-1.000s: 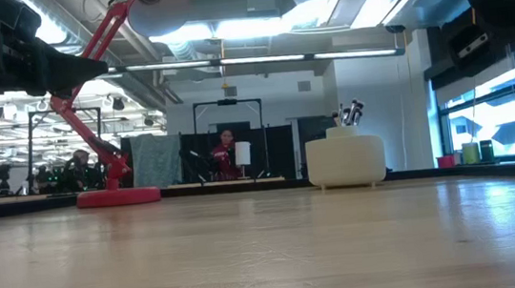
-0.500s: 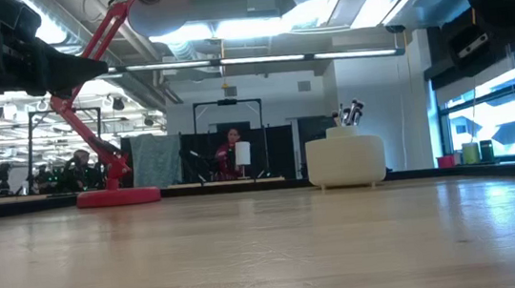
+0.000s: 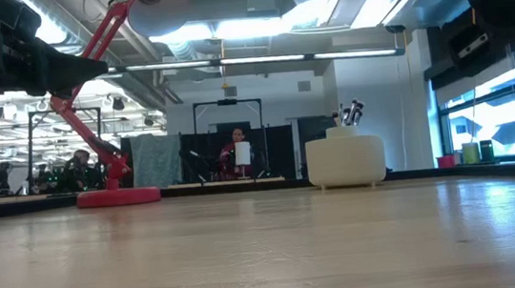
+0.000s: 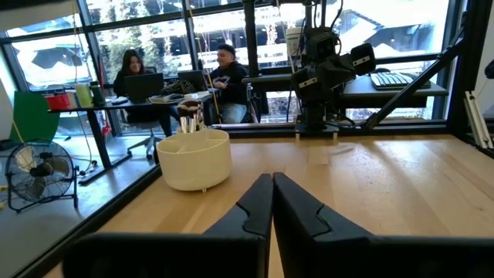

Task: Put items in baskets/containers
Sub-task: Return to Home Position

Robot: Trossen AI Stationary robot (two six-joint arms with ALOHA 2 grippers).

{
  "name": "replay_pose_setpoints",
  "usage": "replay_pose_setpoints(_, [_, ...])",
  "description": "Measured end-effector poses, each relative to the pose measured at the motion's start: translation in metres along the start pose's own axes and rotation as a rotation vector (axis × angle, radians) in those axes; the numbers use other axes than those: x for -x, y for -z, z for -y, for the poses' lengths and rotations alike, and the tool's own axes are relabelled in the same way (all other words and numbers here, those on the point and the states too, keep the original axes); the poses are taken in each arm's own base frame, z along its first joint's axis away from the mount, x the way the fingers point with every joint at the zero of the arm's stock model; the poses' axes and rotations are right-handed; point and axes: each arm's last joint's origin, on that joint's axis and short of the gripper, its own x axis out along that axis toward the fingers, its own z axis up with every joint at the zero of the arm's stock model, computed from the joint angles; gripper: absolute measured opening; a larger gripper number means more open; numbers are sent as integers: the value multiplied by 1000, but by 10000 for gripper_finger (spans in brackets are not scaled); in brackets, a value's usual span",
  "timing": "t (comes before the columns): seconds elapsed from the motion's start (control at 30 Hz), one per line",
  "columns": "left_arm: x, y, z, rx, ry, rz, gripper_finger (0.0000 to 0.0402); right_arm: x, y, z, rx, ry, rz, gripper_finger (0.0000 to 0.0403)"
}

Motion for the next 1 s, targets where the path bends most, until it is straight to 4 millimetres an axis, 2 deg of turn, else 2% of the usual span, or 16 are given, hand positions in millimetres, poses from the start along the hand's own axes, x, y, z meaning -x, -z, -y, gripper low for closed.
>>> replay_pose_setpoints(1.0, [0, 0, 0, 0, 0, 0, 10, 0, 0, 0, 1, 0, 0, 35])
